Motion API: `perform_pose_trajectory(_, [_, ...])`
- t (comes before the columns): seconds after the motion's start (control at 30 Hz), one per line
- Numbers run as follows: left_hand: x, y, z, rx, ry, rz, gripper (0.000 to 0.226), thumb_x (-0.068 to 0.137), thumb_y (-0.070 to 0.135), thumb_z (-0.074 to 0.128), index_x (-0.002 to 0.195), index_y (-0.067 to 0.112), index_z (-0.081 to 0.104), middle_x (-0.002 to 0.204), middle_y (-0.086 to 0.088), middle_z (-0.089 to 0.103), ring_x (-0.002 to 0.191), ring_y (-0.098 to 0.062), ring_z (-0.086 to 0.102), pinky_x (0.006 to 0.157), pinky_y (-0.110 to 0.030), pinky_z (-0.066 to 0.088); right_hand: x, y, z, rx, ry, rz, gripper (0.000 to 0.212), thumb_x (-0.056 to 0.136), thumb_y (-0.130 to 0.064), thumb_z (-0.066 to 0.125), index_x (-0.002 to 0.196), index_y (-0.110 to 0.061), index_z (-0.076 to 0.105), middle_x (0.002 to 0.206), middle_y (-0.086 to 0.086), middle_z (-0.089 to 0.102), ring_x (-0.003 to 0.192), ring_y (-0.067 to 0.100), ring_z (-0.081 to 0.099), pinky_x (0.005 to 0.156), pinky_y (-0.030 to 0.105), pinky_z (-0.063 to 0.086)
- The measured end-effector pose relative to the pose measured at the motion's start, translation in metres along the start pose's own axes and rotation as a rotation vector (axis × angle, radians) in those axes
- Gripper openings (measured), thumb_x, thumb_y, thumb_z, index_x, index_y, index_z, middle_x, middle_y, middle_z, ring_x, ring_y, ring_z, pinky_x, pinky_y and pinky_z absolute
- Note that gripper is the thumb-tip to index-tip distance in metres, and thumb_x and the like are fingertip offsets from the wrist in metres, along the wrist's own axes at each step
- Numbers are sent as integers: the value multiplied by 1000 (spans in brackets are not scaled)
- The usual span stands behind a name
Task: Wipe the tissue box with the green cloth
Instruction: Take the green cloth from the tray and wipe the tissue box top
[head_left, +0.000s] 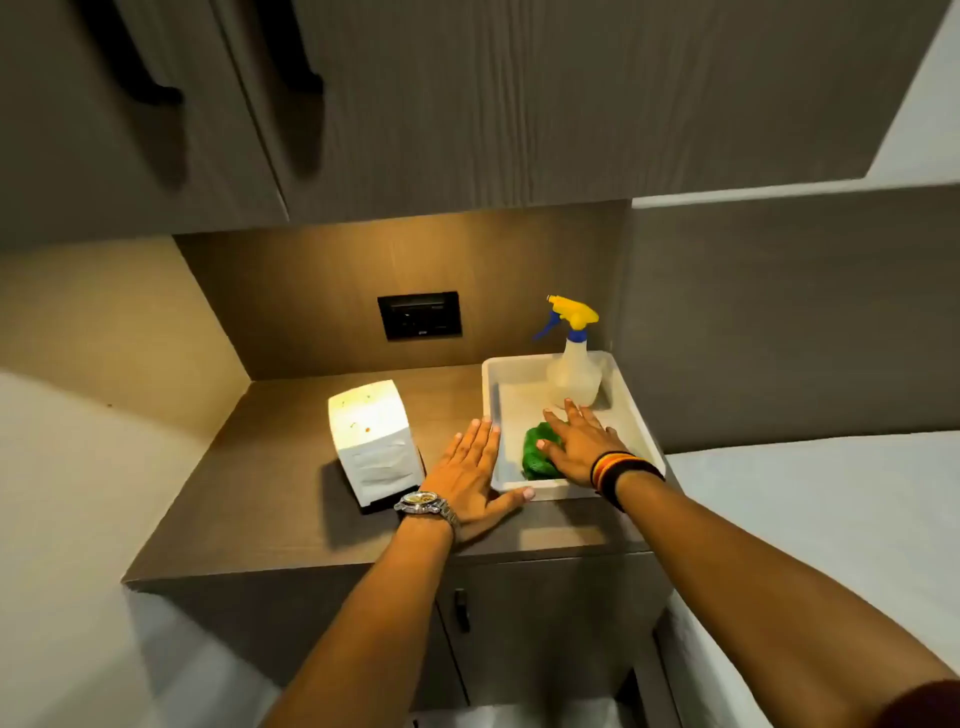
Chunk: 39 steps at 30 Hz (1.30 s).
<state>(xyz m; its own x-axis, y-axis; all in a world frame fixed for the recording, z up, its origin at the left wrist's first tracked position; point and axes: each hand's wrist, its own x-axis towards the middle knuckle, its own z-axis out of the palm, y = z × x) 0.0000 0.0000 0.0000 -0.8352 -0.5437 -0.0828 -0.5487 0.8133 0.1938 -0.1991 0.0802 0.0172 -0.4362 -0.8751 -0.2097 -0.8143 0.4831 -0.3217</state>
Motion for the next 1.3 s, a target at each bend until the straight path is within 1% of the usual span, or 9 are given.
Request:
perform_pose_trajectory(0.23, [11,-4,17,-3,-1,69,111,83,87,23,159,15,-12,166,-5,-20,153,-18,-15,122,-34,-8,32,-8,16,-18,-175,104,89,76,-69,60,151,-28,34,164,12,21,148,40,19,119,50,17])
perform_pose_trajectory(0.33, [11,-7,11,12,-27,88,113,82,88,22,159,14,-14,166,-5,-20,153,-20,-15,120,-33,-10,29,-17,9,85,-98,156,75,69,-53,75,135,-22,57,135,11,59,121,32,54,99,41,44])
perform_pose_trajectory(0.47, [2,-14,-8,30,27,123,109,86,85,24,160,12,-12,164,-5,-22,154,-21,-15,124,-37,-9,18,-28,7,181,74,224,39,79,-42,67,109,-17,73,103,10,73,90,31,66,85,38,56])
perform_pose_trajectory(0.67, [-32,-54,-52,34,463,151,103,92,75,35,160,7,-2,168,-12,-12,155,-24,-13,126,-44,1,5,-76,-26,293,255,103,35,81,-37,69,113,-25,74,107,13,74,97,37,66,87,39,55])
perform_pose_trajectory(0.8, [-54,-93,-66,-63,691,-86,117,85,77,46,159,1,-2,167,-16,-12,154,-27,-12,125,-41,-4,1,-152,-58,368,335,-204,32,80,-33,63,109,-26,72,102,6,72,96,30,67,85,35,53])
perform_pose_trajectory(0.93, [-78,-136,-47,-221,573,-325,134,75,84,52,156,5,-20,163,-12,-28,151,-25,-25,125,-41,-9,-4,-223,-60,382,242,-359,55,80,-23,66,135,-25,60,146,9,54,132,27,52,111,36,38])
perform_pose_trajectory(1.13, [-74,-151,-14,-422,387,-407,148,65,83,68,155,8,-24,164,-12,-26,151,-24,-24,125,-43,-6,1,-250,-1,-5,16,-399,56,99,-37,41,153,-24,34,163,10,25,149,31,19,120,44,15])
perform_pose_trajectory(1.23, [-64,-151,-13,-525,450,-321,140,58,73,80,160,21,0,167,-9,8,154,-27,8,124,-43,16,4,-240,15,-3,90,-410,72,93,-62,41,156,-30,26,167,4,14,153,28,8,121,44,8])
perform_pose_trajectory(1.3, [-57,-152,-15,-606,569,-281,122,51,68,84,150,31,24,148,1,41,131,-17,45,108,-35,45,5,-235,20,-20,111,-429,83,87,-73,44,156,-34,21,167,1,11,153,28,6,121,46,9])
